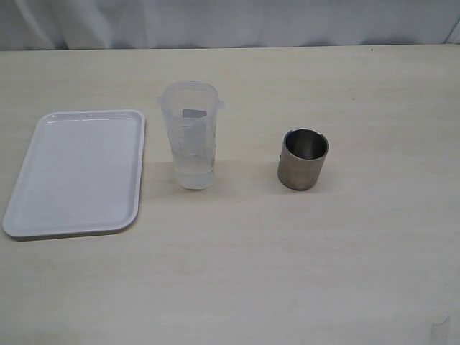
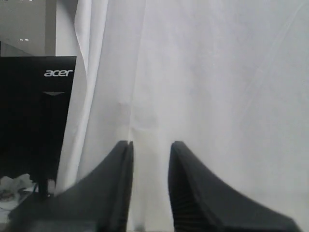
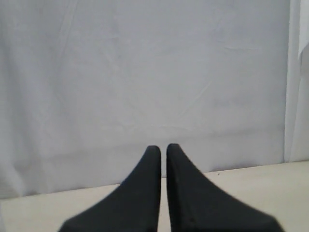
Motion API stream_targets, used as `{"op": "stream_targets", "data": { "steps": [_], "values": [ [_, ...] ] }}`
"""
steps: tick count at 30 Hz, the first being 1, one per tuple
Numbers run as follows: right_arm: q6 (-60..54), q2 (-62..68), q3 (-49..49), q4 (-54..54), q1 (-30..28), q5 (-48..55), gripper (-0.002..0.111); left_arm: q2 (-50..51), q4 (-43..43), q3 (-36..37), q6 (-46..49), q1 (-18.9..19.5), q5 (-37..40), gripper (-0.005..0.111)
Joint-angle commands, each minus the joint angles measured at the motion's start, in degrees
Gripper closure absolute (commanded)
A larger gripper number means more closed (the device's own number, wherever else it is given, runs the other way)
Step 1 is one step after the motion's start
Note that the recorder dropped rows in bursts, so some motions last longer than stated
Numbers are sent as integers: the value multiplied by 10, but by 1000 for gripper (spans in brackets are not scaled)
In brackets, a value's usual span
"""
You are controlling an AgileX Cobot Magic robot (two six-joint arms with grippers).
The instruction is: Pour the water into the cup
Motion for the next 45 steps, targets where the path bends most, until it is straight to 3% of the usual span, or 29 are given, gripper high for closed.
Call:
{"op": "stream_targets", "data": {
  "steps": [1, 5, 13, 16, 23, 26, 37, 45],
  "values": [
    [1, -3, 1, 137, 1, -13, 104, -2, -3, 1, -91, -1, -14, 94],
    [1, -3, 1, 139, 1, -14, 104, -2, -3, 1, -127, -1, -44, 102],
    [1, -3, 1, 139, 1, -29, 104, 16, 26, -4, -174, -1, -89, 101],
    [1, -3, 1, 139, 1, -27, 104, 79, 83, -16, -213, -1, -142, 93],
    [1, -3, 1, 136, 1, -16, 104, 282, 247, -49, -243, -1, -298, 42],
    [-1, -3, 1, 136, 1, -12, 104, 378, 312, -54, -242, -1, -387, 30],
    [-1, -3, 1, 136, 1, -11, 104, 679, 464, -132, -209, -1, -502, 25],
    [-1, -3, 1, 136, 1, -11, 104, 804, 463, -188, -211, -1, -538, 24]
  ]
}}
